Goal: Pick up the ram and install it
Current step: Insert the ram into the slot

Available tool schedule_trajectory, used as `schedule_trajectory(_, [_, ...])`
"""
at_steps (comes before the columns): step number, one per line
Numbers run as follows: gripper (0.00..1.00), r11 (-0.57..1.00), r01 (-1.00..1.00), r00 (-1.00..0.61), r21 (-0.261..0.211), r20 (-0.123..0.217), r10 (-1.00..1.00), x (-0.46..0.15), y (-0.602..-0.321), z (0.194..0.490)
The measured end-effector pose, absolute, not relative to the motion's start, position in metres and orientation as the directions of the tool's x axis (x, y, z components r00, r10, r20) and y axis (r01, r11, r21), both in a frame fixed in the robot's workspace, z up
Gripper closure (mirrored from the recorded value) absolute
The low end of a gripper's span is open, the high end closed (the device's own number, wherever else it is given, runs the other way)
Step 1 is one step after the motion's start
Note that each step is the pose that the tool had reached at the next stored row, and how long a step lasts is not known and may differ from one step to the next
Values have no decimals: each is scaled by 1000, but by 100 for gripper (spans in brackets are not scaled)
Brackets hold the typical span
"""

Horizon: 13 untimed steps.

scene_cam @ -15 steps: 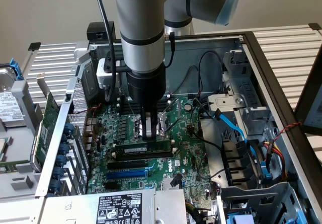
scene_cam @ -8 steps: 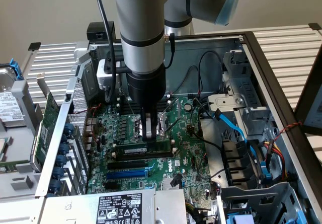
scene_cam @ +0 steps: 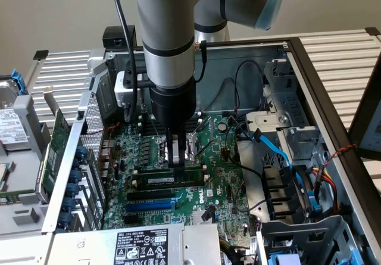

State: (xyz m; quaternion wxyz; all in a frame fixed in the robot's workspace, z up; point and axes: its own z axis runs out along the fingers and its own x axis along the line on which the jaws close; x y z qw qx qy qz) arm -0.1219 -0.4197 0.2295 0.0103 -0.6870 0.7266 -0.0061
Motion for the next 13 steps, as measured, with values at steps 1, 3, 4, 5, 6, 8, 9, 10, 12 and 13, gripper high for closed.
schedule_trajectory(1, [80,56,-998,-56,-22,-7,-998,-122,-420,230])
schedule_trajectory(3, [80,57,-998,-56,-20,-7,-998,-123,-420,231])
schedule_trajectory(4, [80,57,-998,-57,-20,-6,-998,-123,-420,231])
schedule_trajectory(5, [80,57,-998,-57,-19,-6,-998,-124,-420,231])
schedule_trajectory(6, [80,57,-998,-57,-19,-7,-998,-124,-420,232])
schedule_trajectory(8, [80,57,-998,-57,-18,-7,-998,-124,-420,234])
schedule_trajectory(9, [80,57,-998,-57,-18,-8,-998,-124,-420,234])
schedule_trajectory(10, [80,57,-998,-57,-18,-8,-998,-124,-420,235])
schedule_trajectory(12, [80,57,-998,-57,-18,-9,-998,-125,-420,237])
schedule_trajectory(13, [80,57,-998,-57,-18,-10,-998,-125,-420,237])
